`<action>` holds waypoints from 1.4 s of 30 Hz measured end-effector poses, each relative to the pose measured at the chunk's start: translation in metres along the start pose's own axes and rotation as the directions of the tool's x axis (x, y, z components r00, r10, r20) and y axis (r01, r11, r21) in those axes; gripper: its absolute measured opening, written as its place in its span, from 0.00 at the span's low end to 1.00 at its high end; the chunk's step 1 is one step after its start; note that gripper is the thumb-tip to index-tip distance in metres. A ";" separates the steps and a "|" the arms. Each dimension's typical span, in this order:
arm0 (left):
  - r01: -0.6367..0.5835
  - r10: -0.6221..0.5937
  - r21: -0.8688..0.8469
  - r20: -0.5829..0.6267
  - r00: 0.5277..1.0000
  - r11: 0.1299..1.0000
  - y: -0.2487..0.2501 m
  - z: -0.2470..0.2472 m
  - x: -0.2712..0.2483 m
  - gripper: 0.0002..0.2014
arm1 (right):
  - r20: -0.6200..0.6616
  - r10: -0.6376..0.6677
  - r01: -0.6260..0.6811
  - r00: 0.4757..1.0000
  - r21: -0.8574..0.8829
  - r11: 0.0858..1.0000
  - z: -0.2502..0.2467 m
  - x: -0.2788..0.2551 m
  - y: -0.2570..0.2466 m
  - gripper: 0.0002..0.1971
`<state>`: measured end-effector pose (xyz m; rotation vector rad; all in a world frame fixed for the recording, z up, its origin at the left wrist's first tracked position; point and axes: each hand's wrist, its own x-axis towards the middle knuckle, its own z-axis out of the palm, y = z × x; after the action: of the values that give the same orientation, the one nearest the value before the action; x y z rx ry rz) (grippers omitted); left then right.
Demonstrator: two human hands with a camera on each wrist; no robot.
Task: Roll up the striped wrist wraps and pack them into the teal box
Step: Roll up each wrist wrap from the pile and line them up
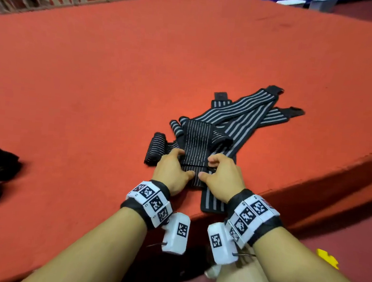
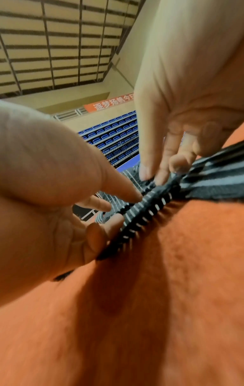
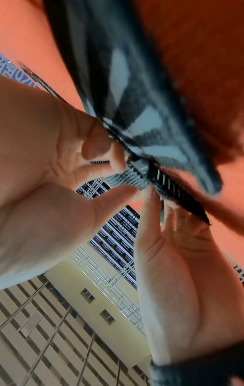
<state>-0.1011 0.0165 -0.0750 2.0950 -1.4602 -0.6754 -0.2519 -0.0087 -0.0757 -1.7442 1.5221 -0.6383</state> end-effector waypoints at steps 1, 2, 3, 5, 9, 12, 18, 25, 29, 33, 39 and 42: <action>0.001 -0.001 0.007 0.007 1.000 1.000 -0.001 0.001 0.001 0.35 | 0.005 0.003 -0.003 1.000 0.021 1.000 0.001 0.002 -0.002 0.27; -0.007 0.007 0.009 0.011 1.000 1.000 -0.001 0.001 0.001 0.36 | 0.007 0.016 -0.016 1.000 0.046 0.999 0.002 0.004 -0.003 0.28; -0.018 0.018 -0.001 0.007 1.000 1.000 -0.001 0.002 0.001 0.36 | 0.004 0.030 -0.030 1.000 0.068 0.997 0.003 0.006 -0.004 0.29; -0.025 0.024 -0.082 -0.018 1.000 0.996 -0.004 0.003 0.003 0.34 | -0.008 0.039 -0.038 0.999 0.117 0.992 0.005 0.010 -0.004 0.31; -0.062 0.040 -0.341 -0.072 0.997 0.938 -0.009 0.001 0.006 0.27 | -0.041 0.003 0.006 0.999 0.203 0.979 0.010 0.012 -0.007 0.29; -0.172 0.131 -0.399 -0.127 0.983 0.901 -0.007 -0.007 0.005 0.17 | -0.063 -0.055 0.070 0.996 0.272 0.960 0.013 0.014 -0.010 0.22; -0.228 0.179 -0.256 -0.200 0.963 0.939 -0.017 -0.020 0.007 0.17 | -0.044 -0.185 0.187 0.982 0.401 0.897 0.014 0.012 -0.019 0.15; -0.163 0.104 -0.274 -0.216 0.971 0.948 -0.024 -0.026 0.009 0.07 | 0.015 -0.260 0.227 0.966 0.444 0.867 0.019 0.009 -0.022 0.19; -0.131 0.017 -0.356 -0.306 0.952 0.925 -0.025 -0.036 0.012 0.05 | -0.128 -0.141 0.180 0.982 0.389 0.903 0.021 0.016 -0.017 0.18; -0.124 -0.102 -0.452 -0.445 0.890 0.884 -0.033 -0.062 0.017 0.09 | -0.306 0.065 0.074 0.950 0.420 0.904 0.011 0.024 -0.012 0.15; -0.286 -0.070 -0.622 -0.483 0.873 0.729 -0.023 -0.086 0.002 0.06 | -0.433 0.132 0.049 0.892 0.383 0.923 0.003 0.029 -0.024 0.15; -0.373 0.009 -0.552 -0.551 0.834 0.746 -0.020 -0.094 -0.001 0.06 | -0.429 -0.012 0.100 0.903 0.183 0.978 0.010 0.023 -0.040 0.17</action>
<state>-0.0268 0.0343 -0.0163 1.3914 -0.9329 -0.3902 -0.2157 -0.0280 -0.0529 -1.5627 1.6268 -1.2266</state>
